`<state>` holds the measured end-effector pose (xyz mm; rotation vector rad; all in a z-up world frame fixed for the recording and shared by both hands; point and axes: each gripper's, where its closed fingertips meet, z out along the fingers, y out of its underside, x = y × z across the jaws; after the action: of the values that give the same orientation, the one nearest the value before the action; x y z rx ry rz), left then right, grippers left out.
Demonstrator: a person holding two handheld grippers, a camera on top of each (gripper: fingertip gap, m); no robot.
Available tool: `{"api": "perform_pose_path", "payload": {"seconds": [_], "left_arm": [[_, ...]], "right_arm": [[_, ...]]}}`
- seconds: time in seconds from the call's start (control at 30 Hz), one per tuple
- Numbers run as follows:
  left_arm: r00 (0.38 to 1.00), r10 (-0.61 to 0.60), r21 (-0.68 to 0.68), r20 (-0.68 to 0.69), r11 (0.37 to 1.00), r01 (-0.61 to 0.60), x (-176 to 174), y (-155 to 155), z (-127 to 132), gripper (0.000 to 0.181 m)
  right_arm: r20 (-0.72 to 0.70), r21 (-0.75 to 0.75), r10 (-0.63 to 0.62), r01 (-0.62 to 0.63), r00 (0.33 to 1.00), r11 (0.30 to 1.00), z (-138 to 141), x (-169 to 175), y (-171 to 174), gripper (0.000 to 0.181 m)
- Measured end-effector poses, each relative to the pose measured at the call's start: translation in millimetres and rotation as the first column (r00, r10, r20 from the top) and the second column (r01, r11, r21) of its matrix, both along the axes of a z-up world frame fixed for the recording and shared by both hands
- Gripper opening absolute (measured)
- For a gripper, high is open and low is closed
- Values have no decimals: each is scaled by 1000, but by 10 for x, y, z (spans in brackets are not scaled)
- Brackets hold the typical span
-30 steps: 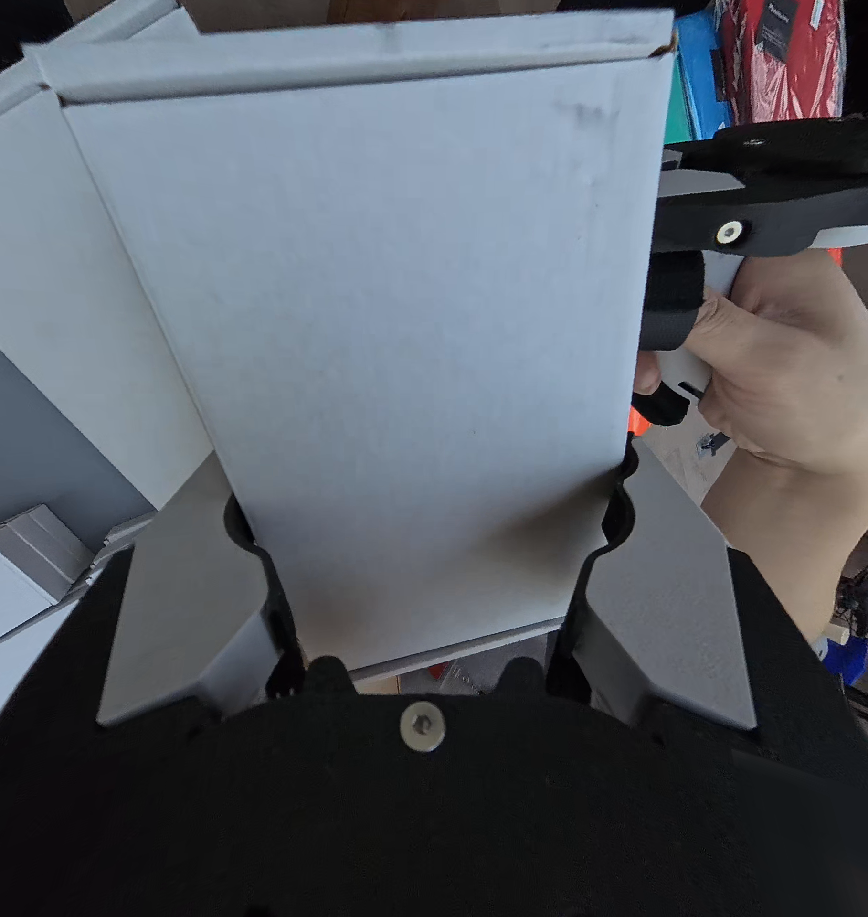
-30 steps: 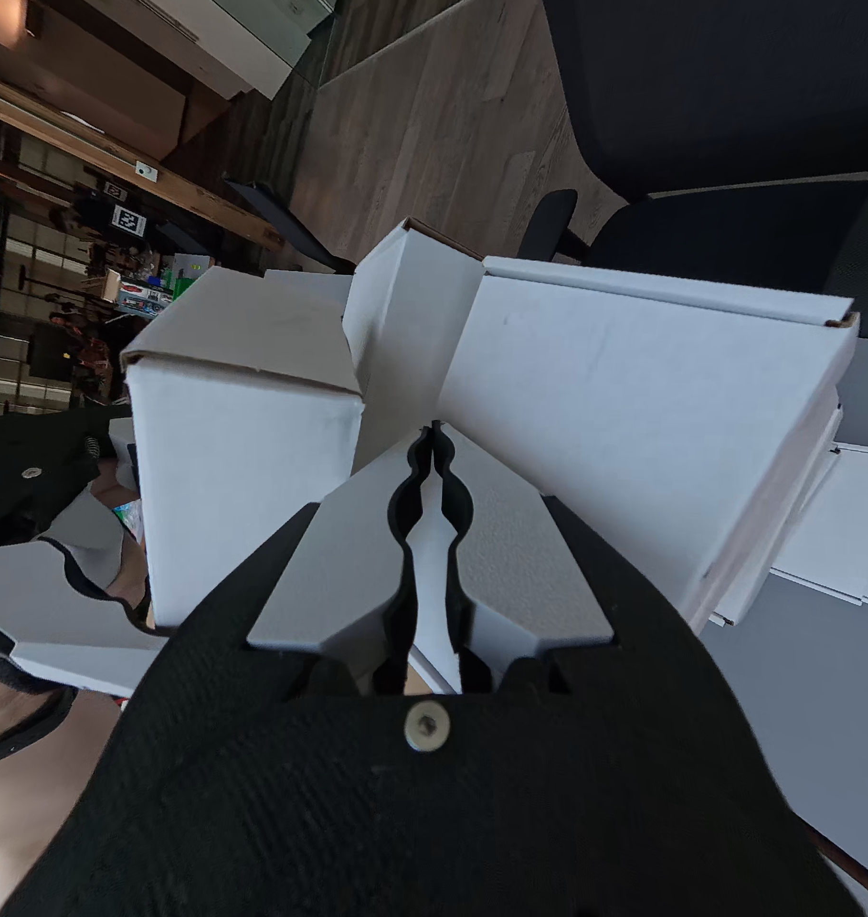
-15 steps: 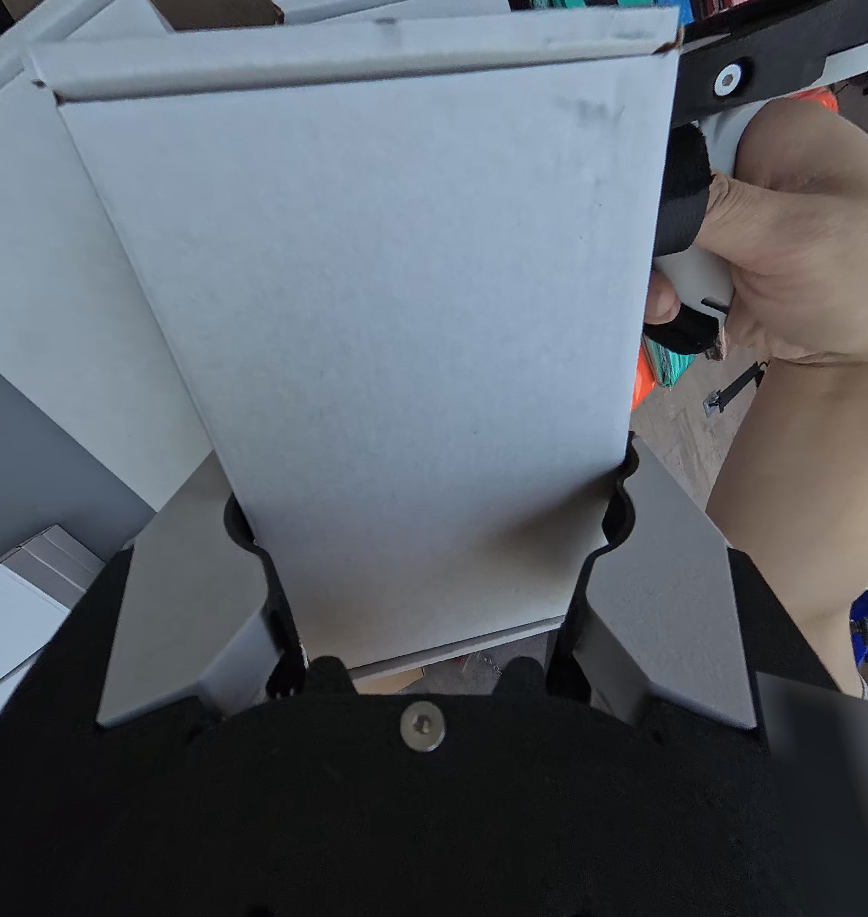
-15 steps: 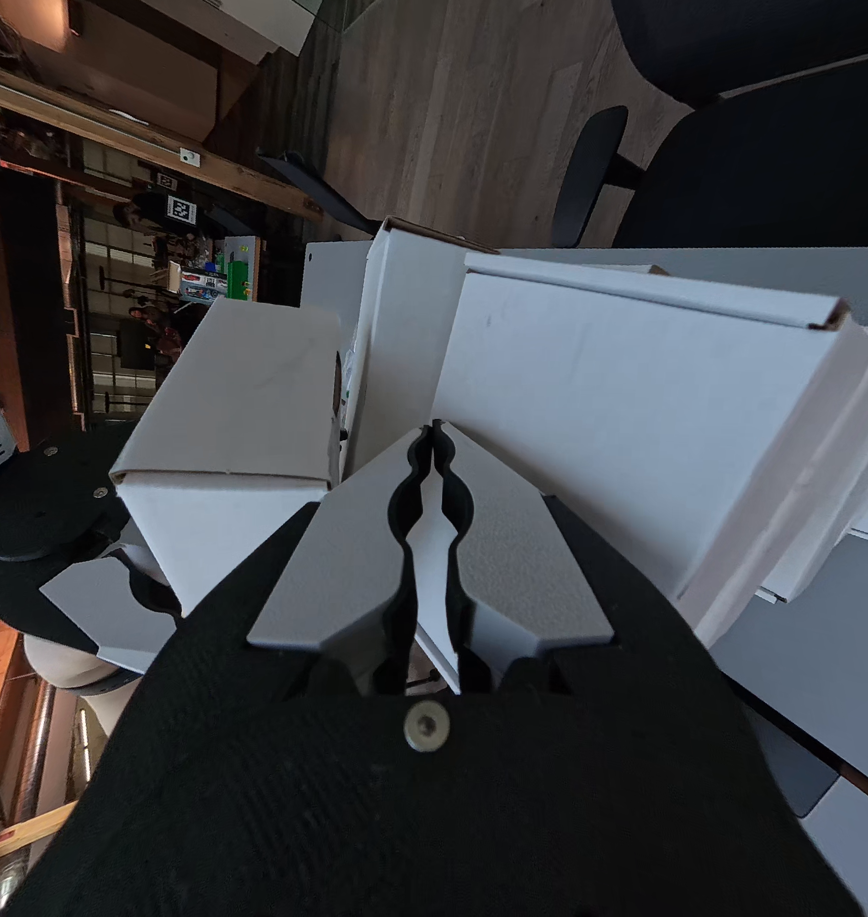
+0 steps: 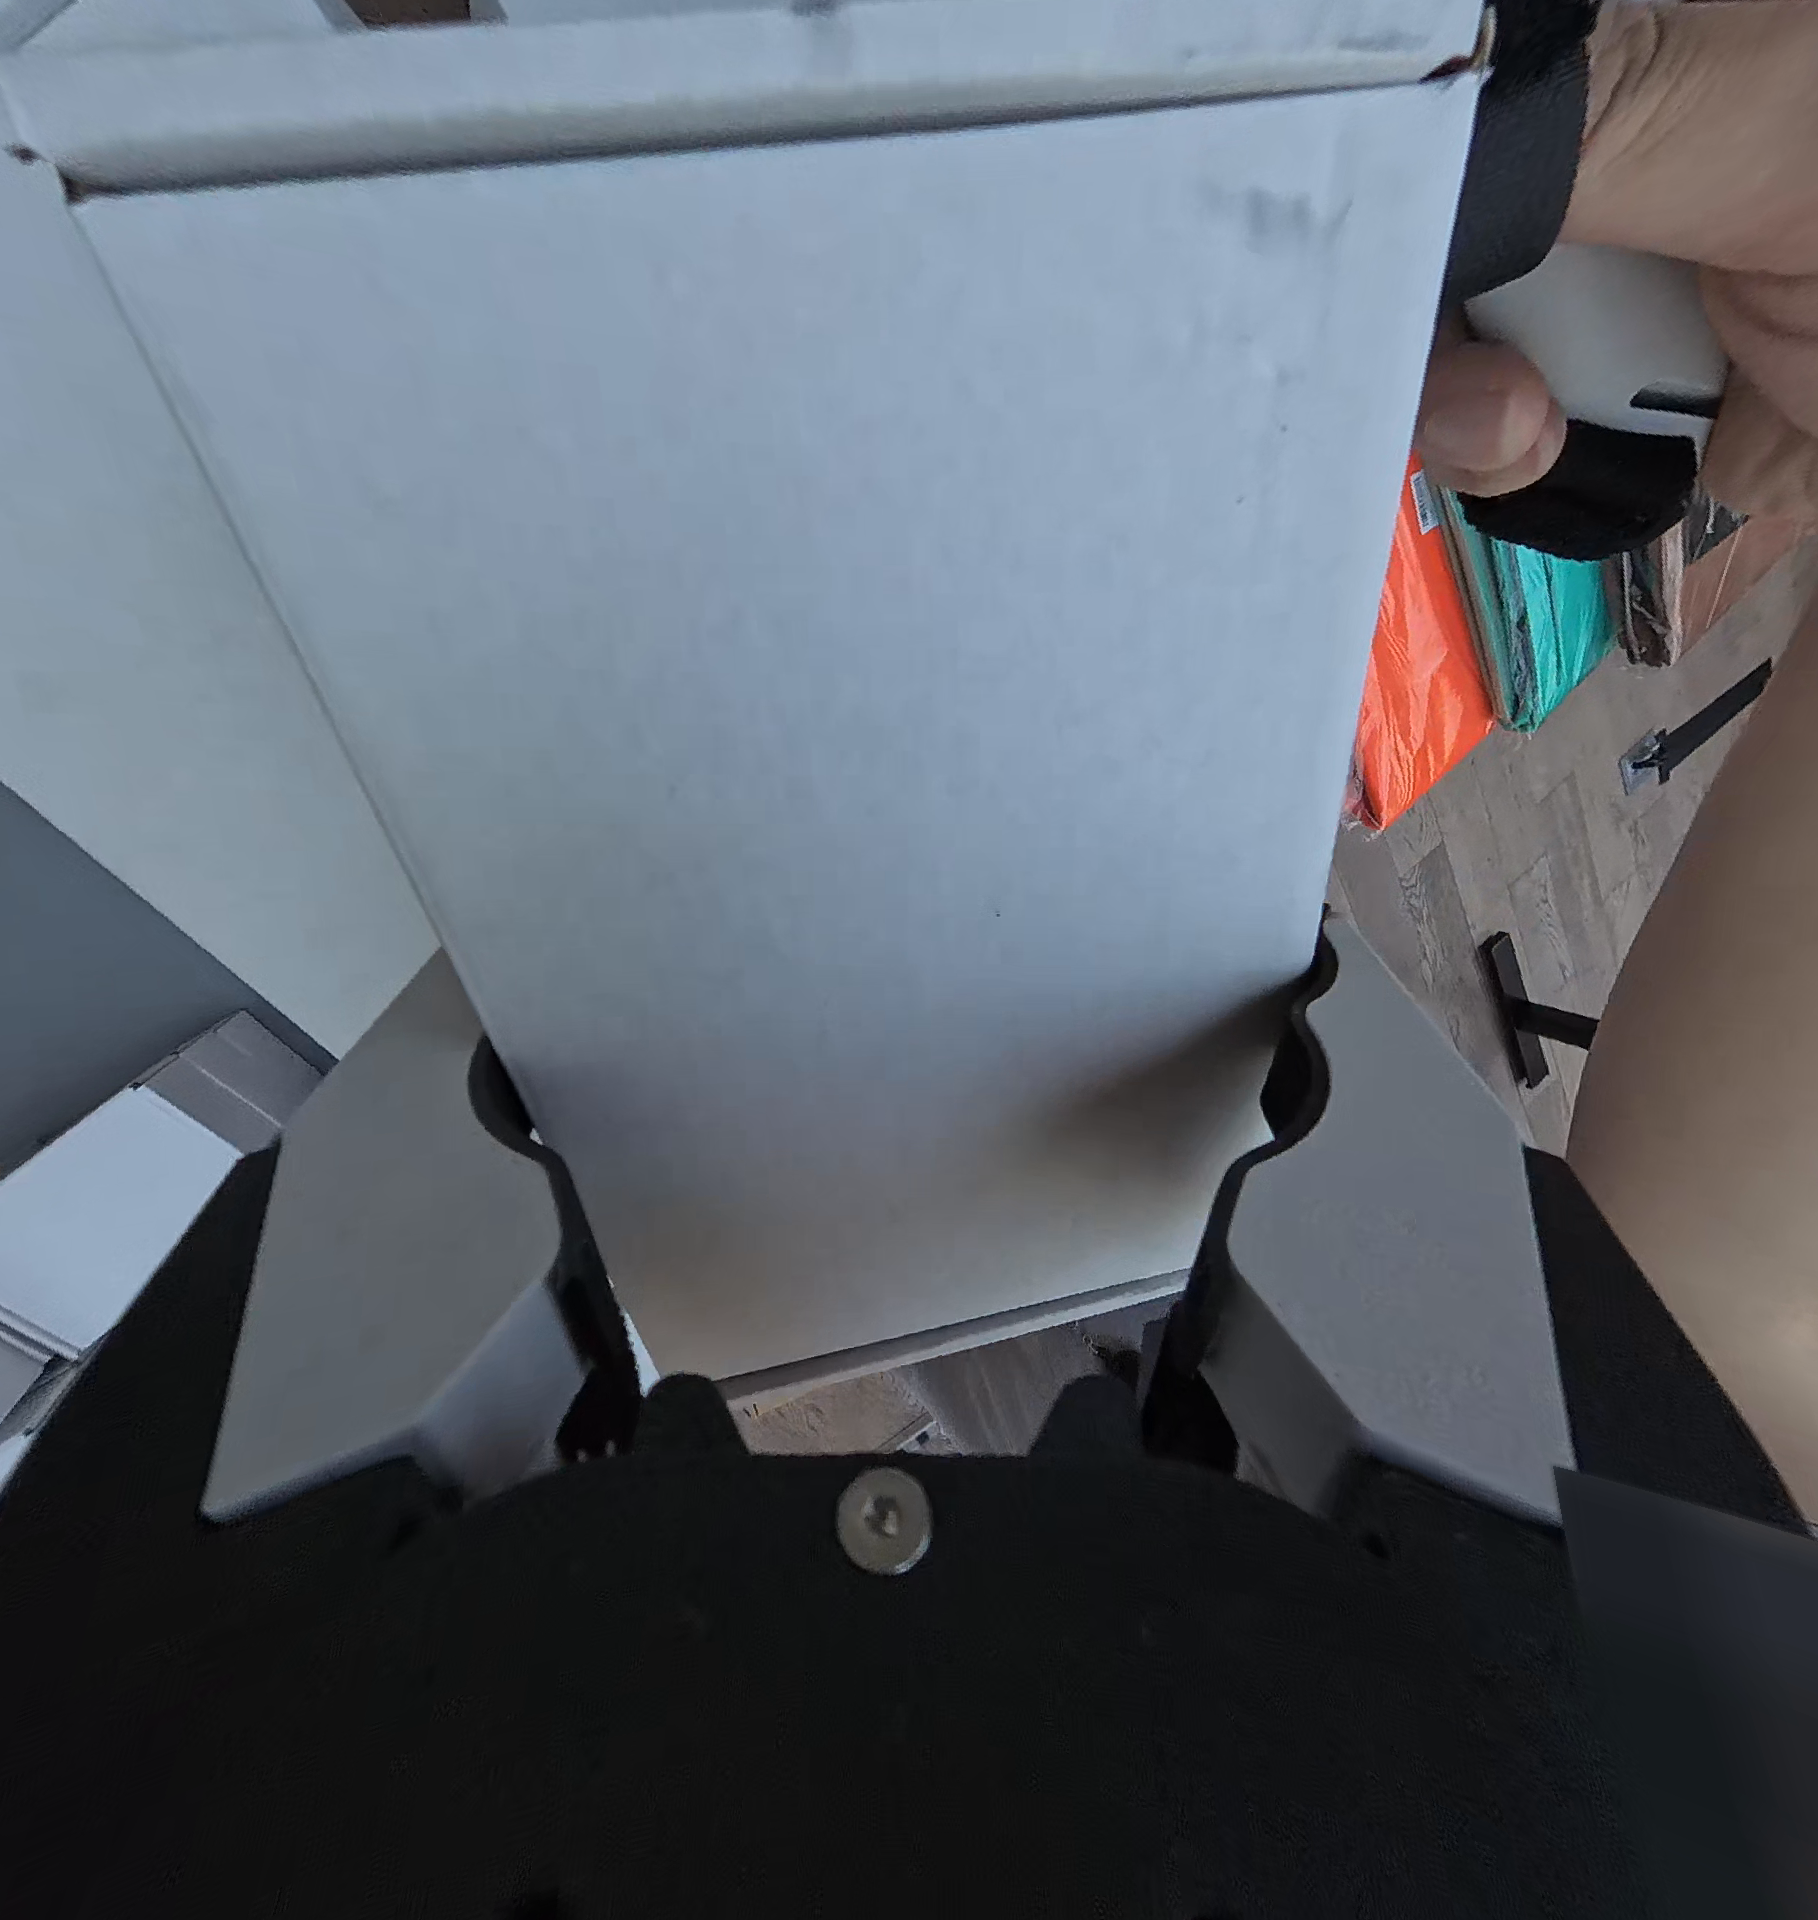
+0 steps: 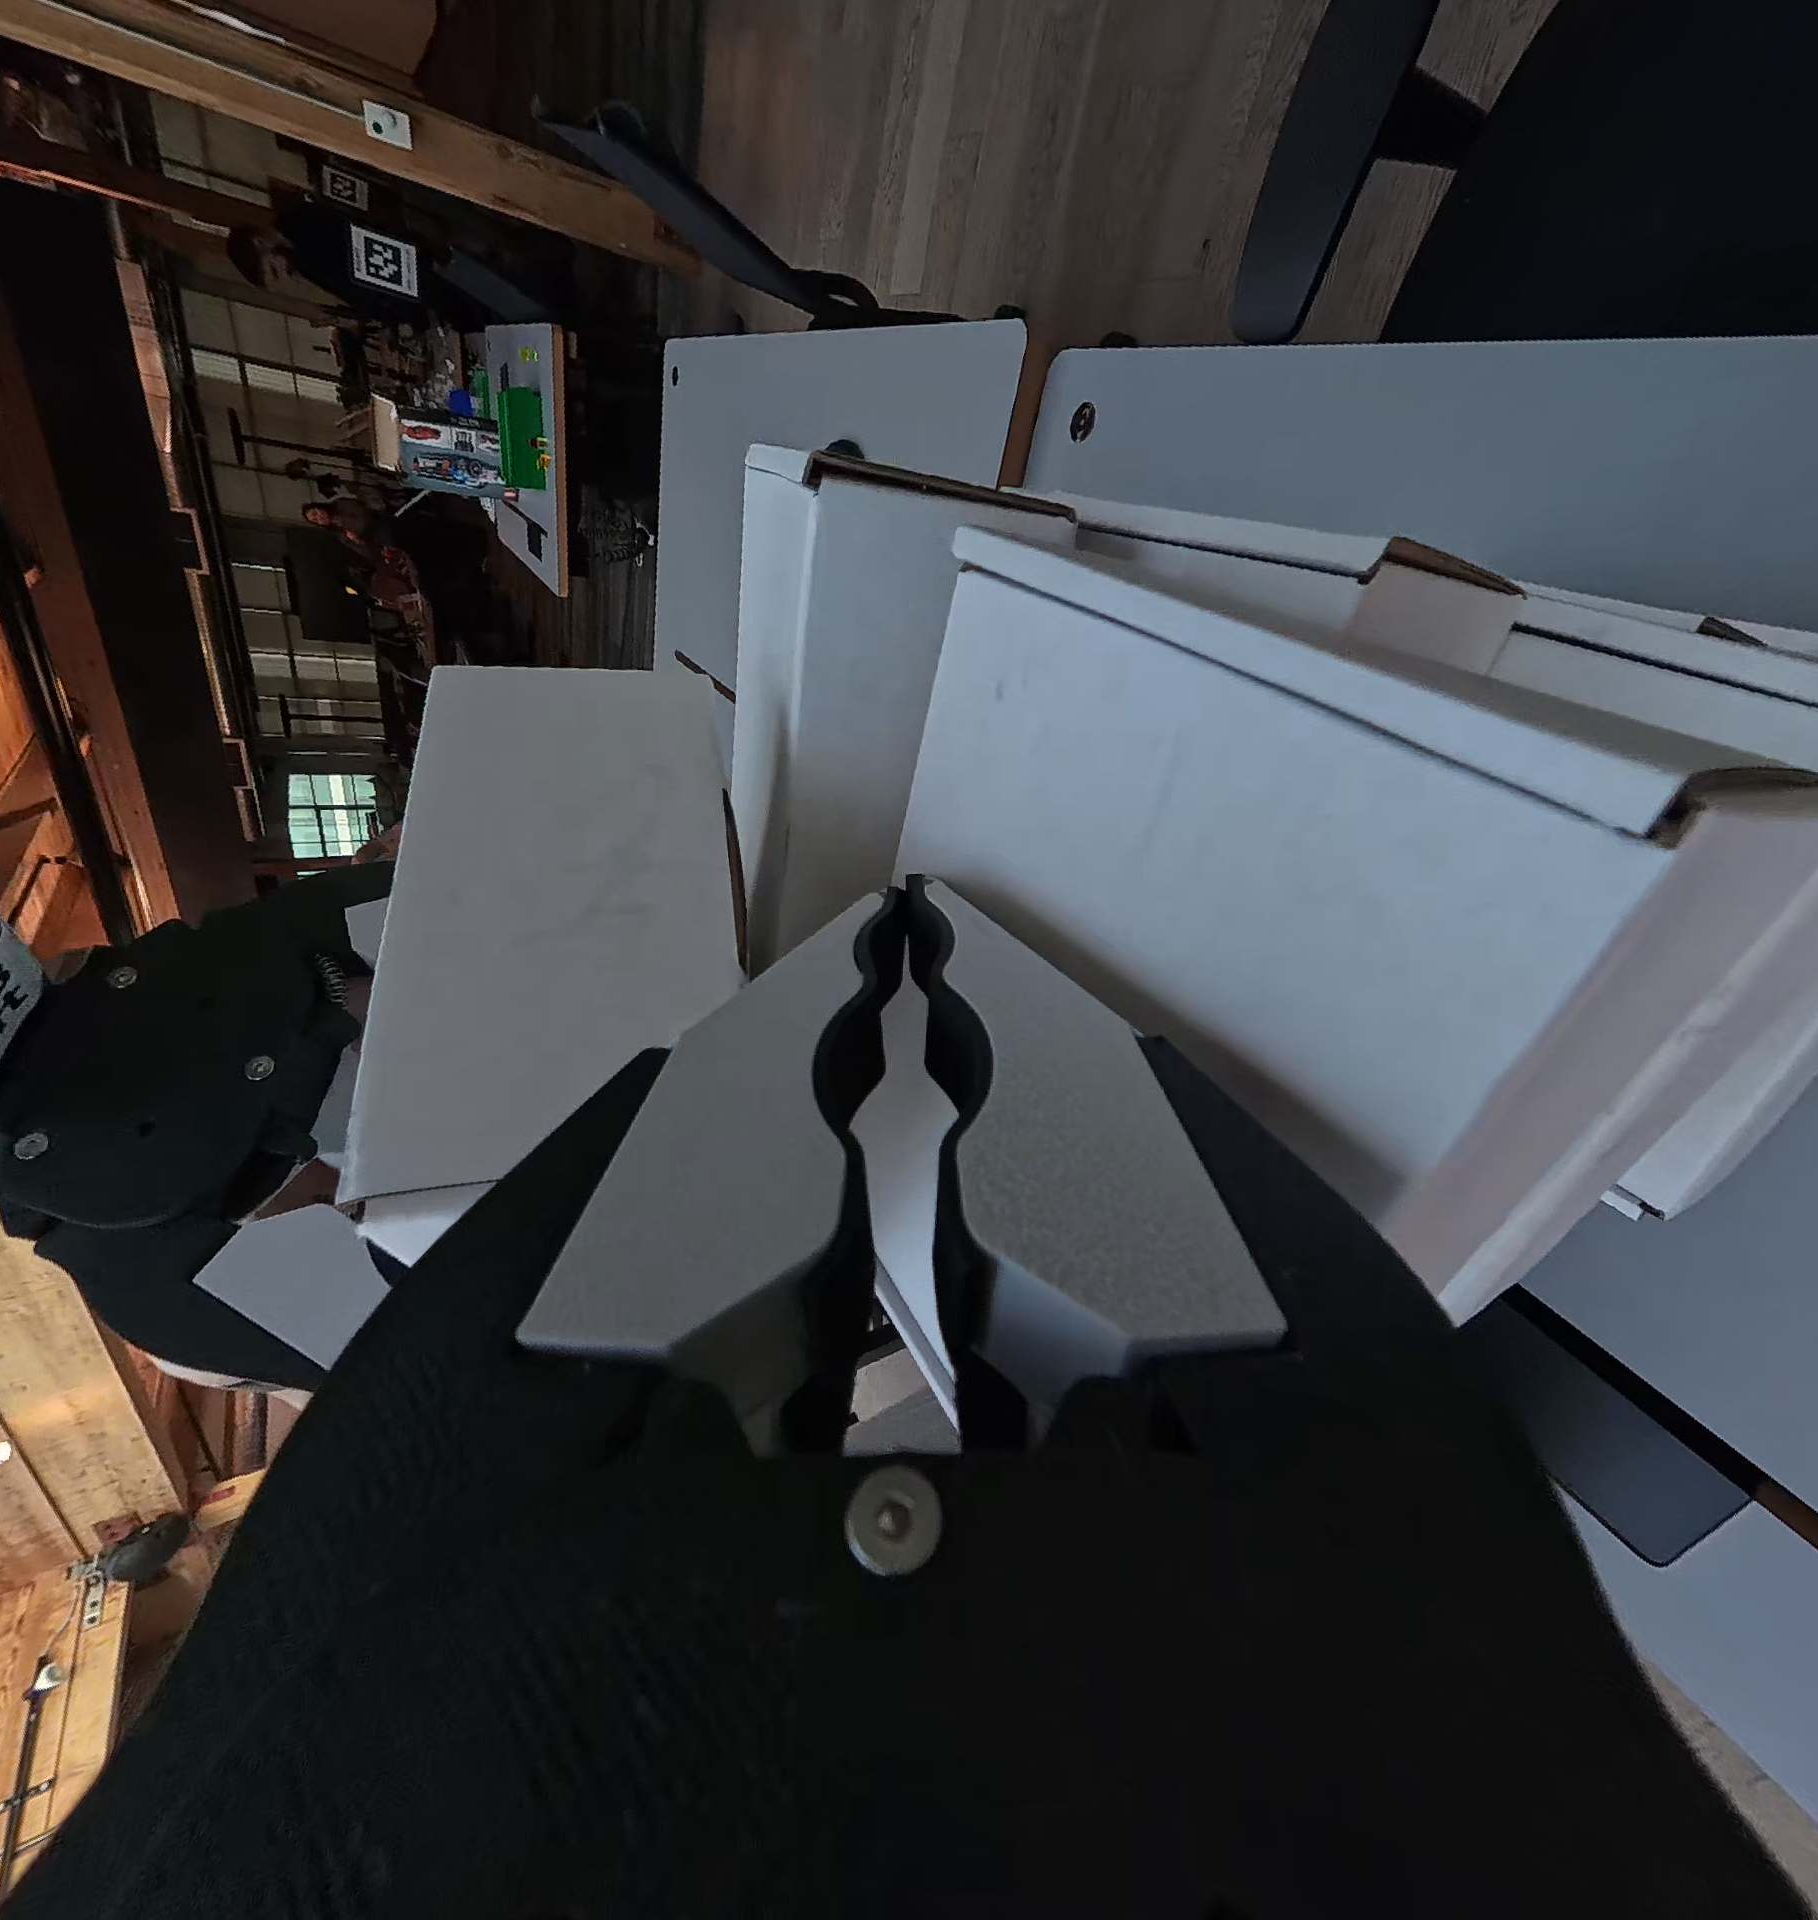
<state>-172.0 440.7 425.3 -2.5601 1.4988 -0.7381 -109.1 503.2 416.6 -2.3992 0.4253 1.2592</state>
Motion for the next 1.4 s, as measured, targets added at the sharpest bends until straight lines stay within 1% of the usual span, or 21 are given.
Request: {"api": "perform_pose_path", "payload": {"seconds": [0.13,0.3,0.4,0.47,0.6,0.7,0.77,0.83,0.87,0.93,1.0,1.03,1.1,1.13,1.17,1.2,1.23,1.33,1.37,1.4], "left_arm": [[997,-6,-16,-71,1000,5,-12,-11,-20,141],[989,9,31,-150,1000,-5,23,8,-70,142],[983,18,37,-182,999,-11,59,-2,-80,142],[977,15,28,-211,1000,-10,59,-14,-93,142],[965,23,-15,-261,999,-28,19,-28,-100,143],[956,42,-45,-291,997,-57,8,-10,-102,143],[951,46,-53,-305,996,-65,23,0,-101,143],[948,49,-53,-314,996,-70,54,9,-98,143],[947,50,-53,-317,996,-71,68,9,-96,143],[945,50,-50,-323,996,-70,90,-3,-93,143],[944,49,-45,-325,997,-68,96,-21,-92,143],[944,53,-41,-326,997,-71,89,-24,-96,143],[947,62,-33,-314,997,-76,79,-9,-99,143],[947,65,-30,-313,996,-78,60,0,-109,145],[948,63,-26,-312,997,-75,39,4,-120,147],[956,59,-32,-287,997,-71,55,0,-108,155],[968,51,-48,-246,997,-65,90,-15,-76,158],[997,44,-107,-58,993,-50,211,-35,130,157],[999,37,-109,-7,993,-38,206,-30,208,156],[999,22,-83,36,996,-19,176,-3,281,156]], "right_arm": [[22,53,21,-22,1000,998,8,32,30,0],[86,164,10,-24,996,986,25,131,117,0],[127,214,-21,-7,992,977,30,226,154,0],[177,271,-81,30,981,962,51,337,202,0],[109,424,-156,96,982,900,349,391,266,0],[195,551,-253,107,948,828,617,499,258,0],[298,645,-280,24,912,764,841,431,189,0],[437,659,-255,-115,862,743,910,259,85,3],[495,642,-226,-178,839,746,893,161,38,4],[550,583,-144,-254,823,772,783,-26,-41,4],[560,491,-81,-252,824,834,595,-84,-83,1],[535,499,-83,-235,841,834,580,-107,-75,0],[469,524,-94,-191,878,830,574,-127,-62,0],[453,535,-89,-190,887,823,559,-146,-55,0],[436,553,-85,-192,896,811,554,-171,-47,0],[421,562,-92,-180,903,807,558,-172,-38,0],[424,562,-97,-178,901,808,556,-160,-37,0],[463,550,-88,-207,882,809,543,-152,-61,0],[469,548,-86,-214,879,808,542,-154,-65,0],[468,548,-84,-214,880,809,544,-159,-65,0]]}}
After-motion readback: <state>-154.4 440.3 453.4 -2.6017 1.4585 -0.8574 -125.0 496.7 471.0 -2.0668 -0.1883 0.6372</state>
